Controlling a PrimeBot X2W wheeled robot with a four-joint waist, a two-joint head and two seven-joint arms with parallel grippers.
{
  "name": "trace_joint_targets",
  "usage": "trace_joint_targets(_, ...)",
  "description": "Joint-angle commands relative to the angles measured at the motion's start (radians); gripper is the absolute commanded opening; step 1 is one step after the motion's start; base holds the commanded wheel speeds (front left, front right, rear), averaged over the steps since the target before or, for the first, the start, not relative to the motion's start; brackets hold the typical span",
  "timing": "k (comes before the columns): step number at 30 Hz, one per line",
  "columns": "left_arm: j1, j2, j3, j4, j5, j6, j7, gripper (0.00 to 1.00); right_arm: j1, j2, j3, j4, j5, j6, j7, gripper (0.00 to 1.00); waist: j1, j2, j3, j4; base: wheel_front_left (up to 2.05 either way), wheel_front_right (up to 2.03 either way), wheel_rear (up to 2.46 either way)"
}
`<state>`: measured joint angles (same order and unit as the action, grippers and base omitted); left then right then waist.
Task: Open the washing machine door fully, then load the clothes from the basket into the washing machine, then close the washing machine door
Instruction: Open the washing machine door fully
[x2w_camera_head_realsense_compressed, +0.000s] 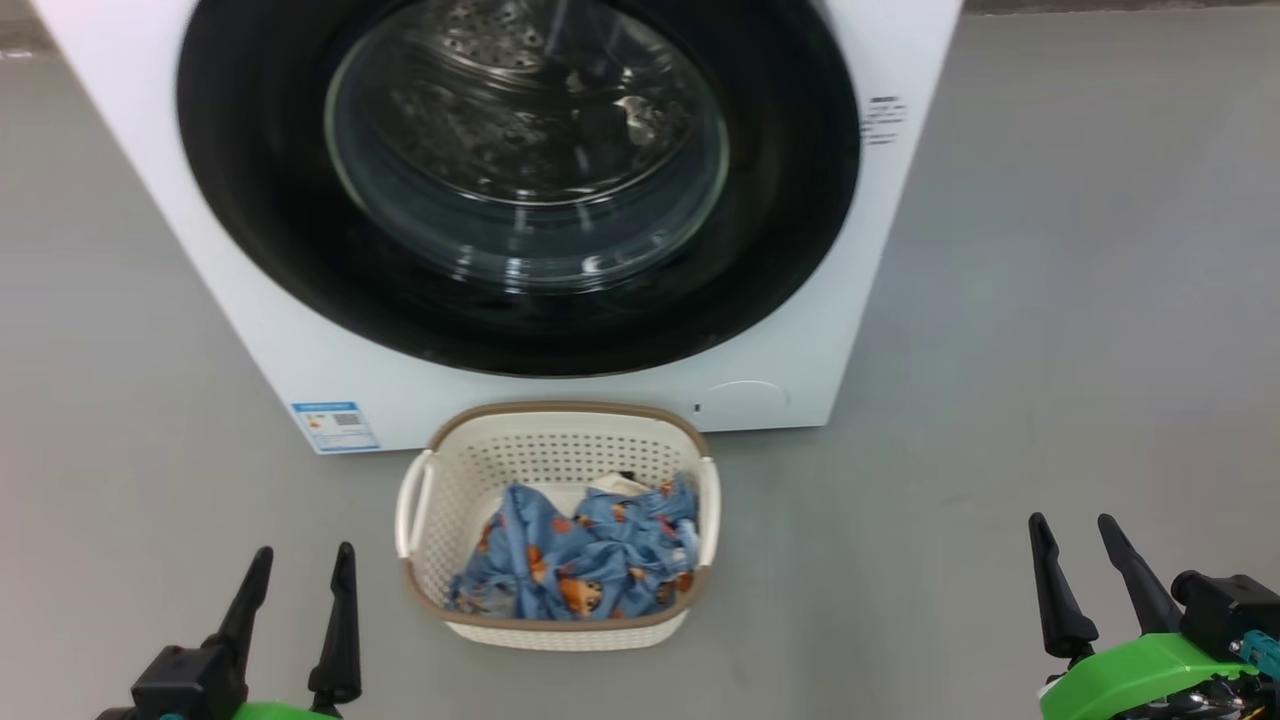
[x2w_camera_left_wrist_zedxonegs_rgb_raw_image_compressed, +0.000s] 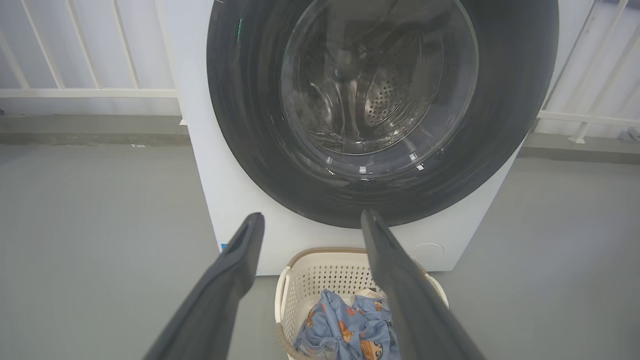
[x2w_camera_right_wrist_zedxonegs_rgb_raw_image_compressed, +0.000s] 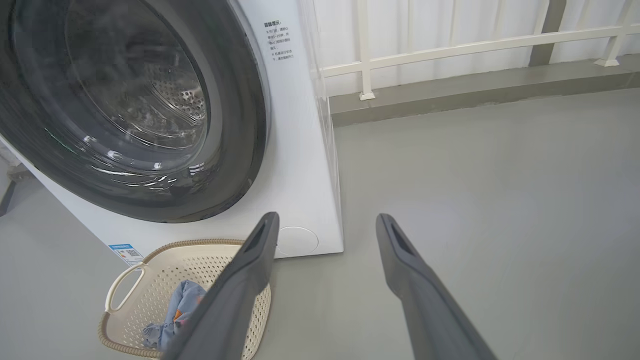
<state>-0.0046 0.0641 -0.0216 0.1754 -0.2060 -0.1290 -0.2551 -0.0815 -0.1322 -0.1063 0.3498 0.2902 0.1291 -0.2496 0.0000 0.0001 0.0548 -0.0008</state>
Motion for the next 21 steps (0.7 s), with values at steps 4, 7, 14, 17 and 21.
trace_joint_targets(4, -0.027, 0.016, 0.034, -0.026, -0.008, -0.002, -0.007, 1.00, -0.005, -0.008, 0.026, -0.030, -0.014, 0.002, -0.012, 1.00, 0.0000, -0.0001, 0.004, -0.001, 1.23, 1.23, -2.46)
trace_joint_targets(7, -0.028, 0.016, 0.035, -0.027, -0.009, -0.002, -0.007, 1.00, -0.006, -0.007, 0.029, -0.031, -0.014, 0.002, -0.012, 1.00, 0.0000, -0.0001, 0.008, -0.003, 1.23, 1.23, -2.46)
trace_joint_targets(14, -0.033, 0.018, 0.026, -0.038, -0.034, -0.002, -0.007, 1.00, -0.012, -0.002, 0.027, -0.033, -0.010, 0.002, -0.012, 1.00, 0.0000, -0.0001, 0.017, -0.007, 1.22, 0.95, -2.17)
trace_joint_targets(17, -0.034, 0.018, 0.023, -0.037, -0.029, -0.002, -0.007, 1.00, -0.014, 0.000, 0.028, -0.033, -0.008, 0.002, -0.012, 1.00, 0.0000, -0.0001, 0.020, -0.009, 0.71, 0.71, -1.42)
trace_joint_targets(21, -0.037, 0.017, 0.020, -0.035, -0.033, -0.002, -0.007, 1.00, -0.017, 0.001, 0.029, -0.033, -0.006, 0.002, -0.012, 1.00, 0.0000, -0.0001, 0.021, -0.010, 0.44, 0.44, -0.87)
